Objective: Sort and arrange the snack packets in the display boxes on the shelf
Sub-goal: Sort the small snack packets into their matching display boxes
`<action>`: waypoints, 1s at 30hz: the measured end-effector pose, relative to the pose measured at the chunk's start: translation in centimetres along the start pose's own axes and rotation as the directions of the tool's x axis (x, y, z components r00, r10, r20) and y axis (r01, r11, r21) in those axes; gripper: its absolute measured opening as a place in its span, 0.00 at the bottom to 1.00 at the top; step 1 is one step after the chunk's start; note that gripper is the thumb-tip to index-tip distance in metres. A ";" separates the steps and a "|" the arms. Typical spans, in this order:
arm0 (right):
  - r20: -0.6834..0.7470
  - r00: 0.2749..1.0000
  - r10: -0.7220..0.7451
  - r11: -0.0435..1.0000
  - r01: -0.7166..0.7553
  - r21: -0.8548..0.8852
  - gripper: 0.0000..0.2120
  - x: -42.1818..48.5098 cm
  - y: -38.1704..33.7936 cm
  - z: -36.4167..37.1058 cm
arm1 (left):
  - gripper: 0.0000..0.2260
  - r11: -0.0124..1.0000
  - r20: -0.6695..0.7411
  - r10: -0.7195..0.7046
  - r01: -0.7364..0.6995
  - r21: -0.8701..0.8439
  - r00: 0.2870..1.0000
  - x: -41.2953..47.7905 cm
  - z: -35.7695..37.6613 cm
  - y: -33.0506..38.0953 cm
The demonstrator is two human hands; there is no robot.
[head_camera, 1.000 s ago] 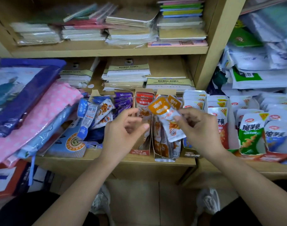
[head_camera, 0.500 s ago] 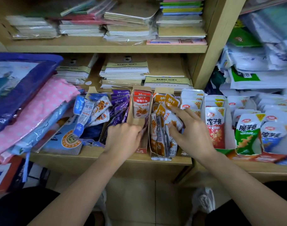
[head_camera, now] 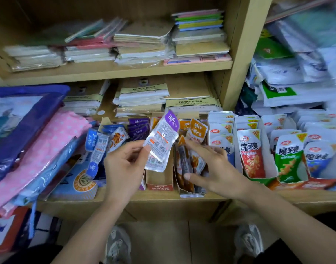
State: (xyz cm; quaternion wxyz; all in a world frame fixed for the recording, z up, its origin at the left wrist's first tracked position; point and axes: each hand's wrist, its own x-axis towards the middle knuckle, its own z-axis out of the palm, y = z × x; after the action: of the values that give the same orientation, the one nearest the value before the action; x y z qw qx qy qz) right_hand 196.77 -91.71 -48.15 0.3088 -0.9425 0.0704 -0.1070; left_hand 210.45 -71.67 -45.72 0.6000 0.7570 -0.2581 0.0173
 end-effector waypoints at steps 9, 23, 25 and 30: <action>-0.234 0.899 0.371 0.722 -0.121 0.681 0.44 0.7 -1.0 -2.8 | 0.07 0.988 0.205 -0.037 0.067 -0.139 0.978 -1.0 2.6 1.5; -0.569 0.673 0.472 0.802 -0.061 0.594 0.08 0.1 1.1 -6.5 | 0.11 0.863 0.041 0.377 -0.367 0.349 0.925 -0.5 5.0 1.9; -0.585 0.682 0.439 0.838 -0.076 0.540 0.08 -0.1 1.0 -6.3 | 0.10 0.788 0.061 0.490 -0.472 0.395 0.869 -0.6 6.1 1.9; -0.589 0.671 0.450 0.837 -0.087 0.540 0.09 0.0 0.8 -6.3 | 0.10 0.835 0.149 0.386 -0.413 0.364 0.910 -0.4 8.1 1.8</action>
State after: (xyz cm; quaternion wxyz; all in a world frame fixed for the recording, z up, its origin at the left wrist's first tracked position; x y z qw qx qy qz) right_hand 195.18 -95.91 -43.66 0.4895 -0.7055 0.2959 -0.4185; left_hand 207.10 -79.20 -46.51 0.4121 0.7899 -0.4225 0.1666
